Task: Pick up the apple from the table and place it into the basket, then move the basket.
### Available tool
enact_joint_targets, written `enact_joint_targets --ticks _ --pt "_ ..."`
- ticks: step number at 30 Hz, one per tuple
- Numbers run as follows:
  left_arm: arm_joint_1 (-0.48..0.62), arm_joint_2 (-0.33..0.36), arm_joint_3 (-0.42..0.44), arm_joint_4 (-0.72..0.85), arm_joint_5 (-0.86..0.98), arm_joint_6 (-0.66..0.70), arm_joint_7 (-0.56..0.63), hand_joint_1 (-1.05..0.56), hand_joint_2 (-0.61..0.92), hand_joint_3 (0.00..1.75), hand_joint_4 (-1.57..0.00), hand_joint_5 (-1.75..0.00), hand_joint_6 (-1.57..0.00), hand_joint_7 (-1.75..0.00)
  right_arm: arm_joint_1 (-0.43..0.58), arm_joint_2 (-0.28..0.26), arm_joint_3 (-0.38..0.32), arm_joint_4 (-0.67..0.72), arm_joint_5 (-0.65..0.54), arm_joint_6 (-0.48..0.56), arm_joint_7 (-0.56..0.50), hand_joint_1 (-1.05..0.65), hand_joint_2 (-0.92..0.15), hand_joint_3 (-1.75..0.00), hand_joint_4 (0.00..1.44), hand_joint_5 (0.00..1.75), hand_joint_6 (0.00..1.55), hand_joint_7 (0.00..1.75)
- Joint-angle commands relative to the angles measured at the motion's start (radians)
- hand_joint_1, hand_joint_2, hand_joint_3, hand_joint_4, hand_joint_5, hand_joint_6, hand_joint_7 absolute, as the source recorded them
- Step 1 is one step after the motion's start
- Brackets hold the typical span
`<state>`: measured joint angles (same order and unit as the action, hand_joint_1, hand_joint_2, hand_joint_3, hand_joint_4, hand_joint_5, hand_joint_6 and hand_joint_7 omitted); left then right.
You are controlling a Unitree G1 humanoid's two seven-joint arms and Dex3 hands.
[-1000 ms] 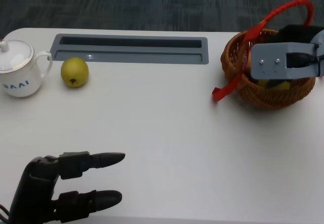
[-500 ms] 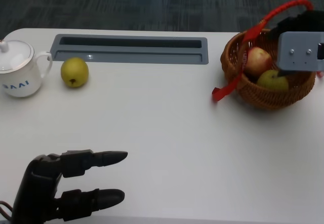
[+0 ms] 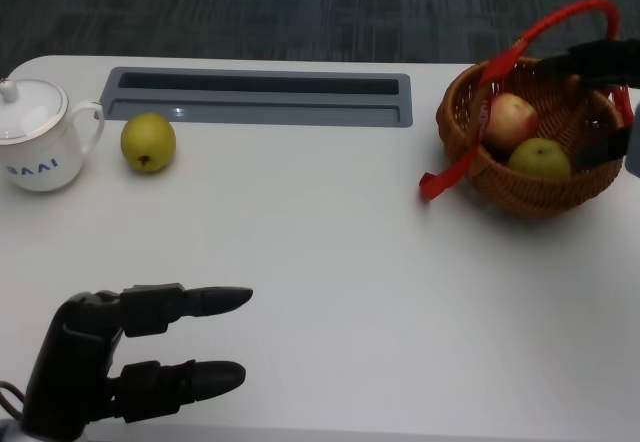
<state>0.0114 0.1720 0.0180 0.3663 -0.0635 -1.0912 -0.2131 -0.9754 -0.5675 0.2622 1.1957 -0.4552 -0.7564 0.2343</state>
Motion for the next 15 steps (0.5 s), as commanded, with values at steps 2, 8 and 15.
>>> enact_joint_targets --ticks 2,8,15 --pt "-0.014 0.017 0.008 0.006 -0.011 0.002 -0.007 -0.38 0.68 0.00 -1.17 0.00 -1.07 0.00 0.122 -0.044 -0.056 -0.114 0.099 -0.105 0.043 -0.71 -0.77 0.00 0.60 0.00 0.53 0.01" --pt "-0.023 0.024 0.010 -0.005 -0.005 0.017 -0.010 -0.39 0.68 0.00 -1.16 0.00 -1.07 0.00 0.284 -0.020 -0.116 -0.275 0.260 -0.195 0.116 -0.66 -0.76 0.00 0.65 0.02 0.56 0.01" --pt "-0.032 0.033 0.008 -0.015 -0.013 0.028 -0.020 -0.40 0.69 0.00 -1.16 0.00 -1.06 0.00 0.424 0.079 -0.144 -0.399 0.440 -0.262 0.200 -0.64 -0.79 -0.01 0.65 0.00 0.59 0.01"
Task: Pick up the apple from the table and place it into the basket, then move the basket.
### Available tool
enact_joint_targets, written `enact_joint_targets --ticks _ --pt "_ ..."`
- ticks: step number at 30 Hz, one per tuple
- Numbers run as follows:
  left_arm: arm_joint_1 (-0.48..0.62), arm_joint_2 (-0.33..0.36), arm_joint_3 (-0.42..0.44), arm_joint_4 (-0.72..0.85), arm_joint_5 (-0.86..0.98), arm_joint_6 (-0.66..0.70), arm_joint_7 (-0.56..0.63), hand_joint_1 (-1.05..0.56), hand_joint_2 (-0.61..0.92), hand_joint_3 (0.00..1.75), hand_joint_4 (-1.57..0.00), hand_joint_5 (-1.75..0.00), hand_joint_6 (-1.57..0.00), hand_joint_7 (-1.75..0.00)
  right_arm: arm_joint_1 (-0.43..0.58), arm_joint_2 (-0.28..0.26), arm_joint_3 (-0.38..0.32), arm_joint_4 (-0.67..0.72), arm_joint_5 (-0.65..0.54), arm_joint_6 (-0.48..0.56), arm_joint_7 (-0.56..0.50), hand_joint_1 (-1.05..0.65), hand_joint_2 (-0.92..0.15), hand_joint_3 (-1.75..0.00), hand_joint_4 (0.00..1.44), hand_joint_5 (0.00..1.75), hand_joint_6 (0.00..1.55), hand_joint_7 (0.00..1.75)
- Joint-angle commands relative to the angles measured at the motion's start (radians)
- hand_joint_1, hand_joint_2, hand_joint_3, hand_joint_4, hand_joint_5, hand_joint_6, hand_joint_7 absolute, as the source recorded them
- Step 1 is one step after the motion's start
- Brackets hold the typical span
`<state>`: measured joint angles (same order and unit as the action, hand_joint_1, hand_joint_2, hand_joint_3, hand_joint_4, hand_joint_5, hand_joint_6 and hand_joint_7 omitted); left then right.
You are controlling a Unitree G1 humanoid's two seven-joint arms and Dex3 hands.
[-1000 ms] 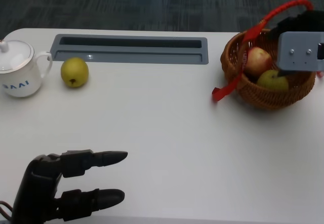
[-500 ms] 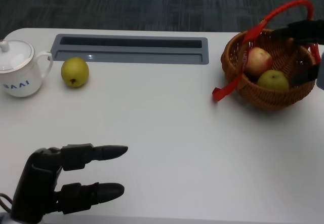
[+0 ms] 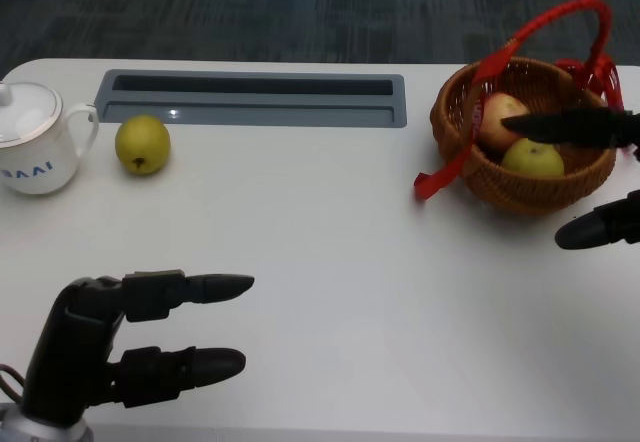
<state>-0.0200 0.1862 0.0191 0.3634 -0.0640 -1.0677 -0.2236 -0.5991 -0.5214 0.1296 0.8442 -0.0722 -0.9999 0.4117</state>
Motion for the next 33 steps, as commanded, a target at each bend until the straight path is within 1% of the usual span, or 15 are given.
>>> enact_joint_targets --ticks 1,6,15,21,25,29,33 --pt "-0.001 0.020 0.007 -0.014 -0.012 0.007 -0.008 -0.40 0.69 0.00 -1.16 0.00 -1.06 0.00 0.067 0.049 -0.012 -0.066 0.071 -0.023 0.027 -0.64 -0.79 -0.01 0.65 0.00 0.59 0.01" --pt "-0.004 0.026 0.007 -0.029 -0.006 0.020 -0.008 -0.42 0.69 0.00 -1.16 0.00 -1.06 0.00 0.136 0.122 0.000 -0.151 0.124 -0.013 0.064 -0.64 -0.80 -0.01 0.66 0.00 0.60 0.01" --pt "-0.014 0.030 -0.001 -0.052 -0.019 0.038 -0.017 -0.42 0.69 0.00 -1.17 0.00 -1.06 0.00 0.201 0.245 0.024 -0.203 0.180 -0.017 0.127 -0.64 -0.79 0.00 0.70 0.01 0.64 0.01" --pt "-0.011 0.039 -0.003 -0.070 -0.039 0.044 -0.027 -0.42 0.68 0.00 -1.15 0.00 -1.05 0.00 0.223 0.324 0.041 -0.179 0.182 -0.061 0.143 -0.61 -0.79 0.00 0.71 0.01 0.65 0.01" --pt "-0.021 0.046 -0.001 -0.065 -0.053 0.038 -0.044 -0.42 0.68 0.00 -1.10 0.00 -1.01 0.00 0.222 0.363 0.038 -0.146 0.162 -0.076 0.131 -0.57 -0.78 0.00 0.70 0.00 0.64 0.00" --pt "-0.023 0.053 0.006 -0.061 -0.055 0.032 -0.053 -0.43 0.68 0.00 -1.03 0.00 -0.96 0.00 0.210 0.391 0.034 -0.102 0.151 -0.101 0.127 -0.52 -0.78 0.00 0.67 0.00 0.61 0.00" --pt "-0.020 0.062 0.011 -0.068 -0.056 0.036 -0.060 -0.44 0.67 0.00 -1.00 0.00 -0.93 0.00 0.197 0.408 0.033 -0.070 0.164 -0.114 0.141 -0.51 -0.78 0.00 0.65 0.00 0.58 0.00"
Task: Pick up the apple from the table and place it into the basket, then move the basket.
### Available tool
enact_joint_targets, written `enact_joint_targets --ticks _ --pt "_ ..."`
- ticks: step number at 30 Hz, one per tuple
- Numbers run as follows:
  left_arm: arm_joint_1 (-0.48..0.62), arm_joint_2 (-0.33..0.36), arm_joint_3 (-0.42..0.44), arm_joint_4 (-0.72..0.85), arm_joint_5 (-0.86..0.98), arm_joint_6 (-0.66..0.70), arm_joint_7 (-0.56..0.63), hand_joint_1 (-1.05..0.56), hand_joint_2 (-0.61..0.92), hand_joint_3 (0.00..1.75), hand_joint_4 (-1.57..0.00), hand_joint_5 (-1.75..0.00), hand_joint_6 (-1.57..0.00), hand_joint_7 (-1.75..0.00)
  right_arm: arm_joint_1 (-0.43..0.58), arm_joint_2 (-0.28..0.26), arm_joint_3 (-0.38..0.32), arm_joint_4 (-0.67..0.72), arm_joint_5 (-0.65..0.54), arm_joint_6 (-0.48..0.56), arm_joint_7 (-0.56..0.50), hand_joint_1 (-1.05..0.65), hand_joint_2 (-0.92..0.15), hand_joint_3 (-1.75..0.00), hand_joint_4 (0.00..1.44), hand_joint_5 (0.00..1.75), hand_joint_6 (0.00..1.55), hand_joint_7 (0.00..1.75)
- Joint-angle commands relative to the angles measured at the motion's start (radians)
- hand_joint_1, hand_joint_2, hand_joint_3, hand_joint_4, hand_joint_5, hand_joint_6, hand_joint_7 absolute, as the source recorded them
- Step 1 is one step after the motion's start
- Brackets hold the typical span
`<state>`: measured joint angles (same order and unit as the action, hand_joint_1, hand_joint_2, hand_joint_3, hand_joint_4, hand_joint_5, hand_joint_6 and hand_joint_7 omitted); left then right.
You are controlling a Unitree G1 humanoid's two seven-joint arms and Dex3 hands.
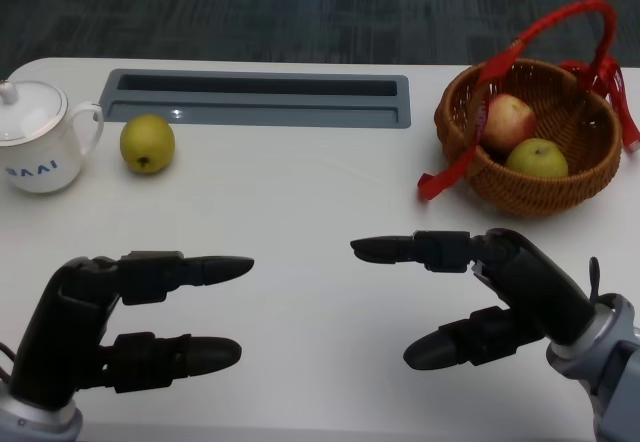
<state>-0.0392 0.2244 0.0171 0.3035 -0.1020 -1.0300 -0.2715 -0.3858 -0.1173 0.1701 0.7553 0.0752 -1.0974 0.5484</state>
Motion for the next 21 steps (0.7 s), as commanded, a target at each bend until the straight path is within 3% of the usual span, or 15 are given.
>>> enact_joint_targets --ticks 1,21 --pt "0.001 0.026 0.014 -0.013 -0.017 0.002 -0.011 -0.44 0.67 0.00 -1.00 0.00 -0.93 0.00 -0.019 0.007 -0.007 0.025 0.020 -0.019 0.008 -0.50 -0.78 0.00 0.65 0.00 0.58 0.00" --pt "0.009 0.033 0.017 -0.043 -0.006 0.024 -0.012 -0.44 0.67 0.00 -1.02 0.00 -0.93 0.00 -0.032 0.034 -0.020 0.069 0.043 -0.047 0.028 -0.47 -0.78 0.00 0.72 0.01 0.66 0.02"
